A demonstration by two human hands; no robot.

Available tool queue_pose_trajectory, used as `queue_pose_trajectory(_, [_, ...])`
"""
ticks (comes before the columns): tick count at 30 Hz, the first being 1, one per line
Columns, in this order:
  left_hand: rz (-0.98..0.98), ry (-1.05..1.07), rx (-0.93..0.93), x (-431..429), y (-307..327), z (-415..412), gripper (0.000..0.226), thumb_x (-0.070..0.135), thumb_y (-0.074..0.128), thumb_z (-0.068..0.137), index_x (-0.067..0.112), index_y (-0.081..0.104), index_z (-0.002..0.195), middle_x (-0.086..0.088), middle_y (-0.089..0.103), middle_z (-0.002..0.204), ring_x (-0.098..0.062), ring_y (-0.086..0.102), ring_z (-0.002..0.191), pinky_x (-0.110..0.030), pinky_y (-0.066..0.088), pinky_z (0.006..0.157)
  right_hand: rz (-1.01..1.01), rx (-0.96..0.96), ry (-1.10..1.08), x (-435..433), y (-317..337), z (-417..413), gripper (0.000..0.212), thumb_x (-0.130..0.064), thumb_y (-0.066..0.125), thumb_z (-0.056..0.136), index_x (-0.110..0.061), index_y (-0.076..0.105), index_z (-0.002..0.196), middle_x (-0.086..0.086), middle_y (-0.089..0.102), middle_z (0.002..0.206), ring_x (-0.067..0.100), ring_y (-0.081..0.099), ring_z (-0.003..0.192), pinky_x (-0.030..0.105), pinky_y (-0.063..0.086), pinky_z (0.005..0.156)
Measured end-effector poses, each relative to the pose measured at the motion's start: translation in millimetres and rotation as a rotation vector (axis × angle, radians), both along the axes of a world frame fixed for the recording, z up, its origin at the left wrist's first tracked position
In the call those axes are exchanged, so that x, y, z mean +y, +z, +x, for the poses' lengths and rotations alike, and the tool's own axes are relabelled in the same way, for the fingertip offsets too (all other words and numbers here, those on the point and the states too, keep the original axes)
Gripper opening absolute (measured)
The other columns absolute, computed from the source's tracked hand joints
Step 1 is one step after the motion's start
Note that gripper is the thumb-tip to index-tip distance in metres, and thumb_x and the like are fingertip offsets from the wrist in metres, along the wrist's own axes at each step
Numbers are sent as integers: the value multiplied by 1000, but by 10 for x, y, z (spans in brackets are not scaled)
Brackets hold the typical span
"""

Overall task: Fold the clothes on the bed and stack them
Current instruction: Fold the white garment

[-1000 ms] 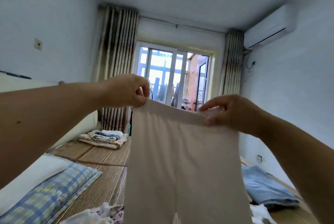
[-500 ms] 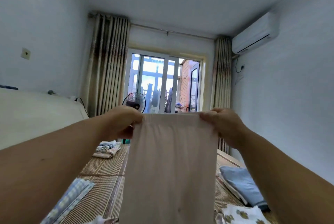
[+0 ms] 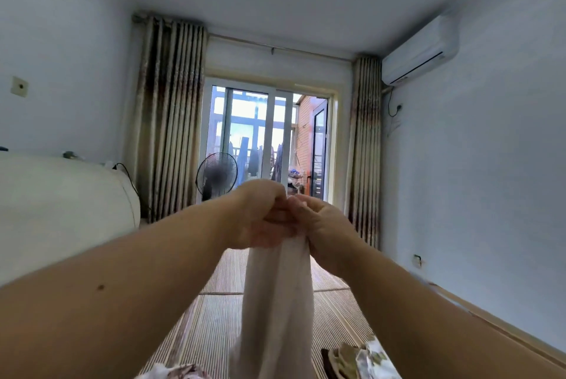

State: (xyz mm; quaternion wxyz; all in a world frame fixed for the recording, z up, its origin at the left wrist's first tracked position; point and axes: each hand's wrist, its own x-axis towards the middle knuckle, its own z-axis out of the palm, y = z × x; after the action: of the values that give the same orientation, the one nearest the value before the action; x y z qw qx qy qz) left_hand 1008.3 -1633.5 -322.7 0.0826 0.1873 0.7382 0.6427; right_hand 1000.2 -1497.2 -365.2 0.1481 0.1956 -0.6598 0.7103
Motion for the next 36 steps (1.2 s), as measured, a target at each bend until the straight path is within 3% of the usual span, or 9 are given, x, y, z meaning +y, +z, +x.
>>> queue_pose_trajectory(5, [-467, 432, 939, -222, -126, -188, 41, 31, 65, 83, 27, 63, 123, 1, 61, 98, -12, 57, 84, -27, 47, 72, 120, -37, -74, 170, 94, 90, 38, -3, 57, 92, -4, 53, 130, 16, 56, 121, 30, 59, 107, 46, 49, 98])
queue_pose_trajectory(7, [-339, 276, 755, -301, -225, -301, 67, 37, 76, 76, 29, 48, 136, -2, 55, 115, -20, 55, 103, -39, 49, 91, 107, -20, -22, 186, 188, 156, 29, 1, 52, 93, -10, 59, 120, 14, 58, 118, 26, 60, 100, 43, 51, 96])
queue_pose_trajectory(9, [-177, -49, 382, -338, -288, -356, 61, 39, 81, 70, 30, 57, 126, -1, 63, 117, -21, 58, 108, -46, 43, 101, 98, -15, 18, 206, 294, 221, 28, 3, 50, 93, -15, 64, 110, 12, 60, 114, 25, 60, 95, 41, 54, 90])
queue_pose_trajectory(13, [25, -340, 142, -331, -343, -482, 35, 24, 72, 71, 14, 67, 104, -4, 71, 95, -16, 68, 84, -32, 56, 73, 225, -31, -3, 311, 367, 300, 21, -6, 58, 90, -10, 64, 111, 12, 62, 106, 24, 62, 91, 39, 58, 83])
queue_pose_trajectory(19, [-247, -150, 221, -176, -301, -538, 15, 16, 70, 82, 19, 68, 96, 2, 68, 84, -14, 58, 79, -27, 49, 69, 331, -136, -174, 482, 352, 244, 22, -1, 65, 84, 3, 63, 106, 14, 66, 95, 17, 71, 70, 23, 57, 59])
queue_pose_trajectory(25, [-632, 177, 398, 170, -457, -870, 27, 27, 61, 93, 7, 65, 111, -6, 54, 60, -10, 43, 33, -18, 34, 35, 697, -126, -490, 522, 93, -204, 8, -20, 57, 96, -23, 57, 103, 10, 63, 93, 23, 67, 77, 24, 53, 45])
queue_pose_trajectory(28, [-612, 222, 446, 338, -515, -1115, 20, 16, 53, 96, 8, 63, 111, -13, 66, 69, -16, 63, 48, -29, 50, 48, 708, -3, -594, 597, 23, -527, 6, -22, 54, 97, -23, 55, 102, 8, 60, 94, 24, 64, 82, 32, 59, 59])
queue_pose_trajectory(31, [-626, 359, 641, 430, -472, -1344, 21, 17, 56, 93, 7, 58, 112, -14, 67, 101, -28, 66, 90, -41, 55, 78, 650, 214, -696, 689, 42, -753, 6, -19, 55, 94, -24, 54, 97, -6, 54, 81, 12, 55, 75, 16, 47, 60])
queue_pose_trajectory(36, [-437, 421, 782, 450, -454, -1502, 27, 36, 53, 93, 11, 57, 101, -9, 63, 92, -28, 59, 86, -37, 44, 64, 494, 397, -629, 739, 52, -812, 14, -10, 57, 91, -22, 51, 89, -7, 52, 76, 6, 48, 65, 14, 41, 50])
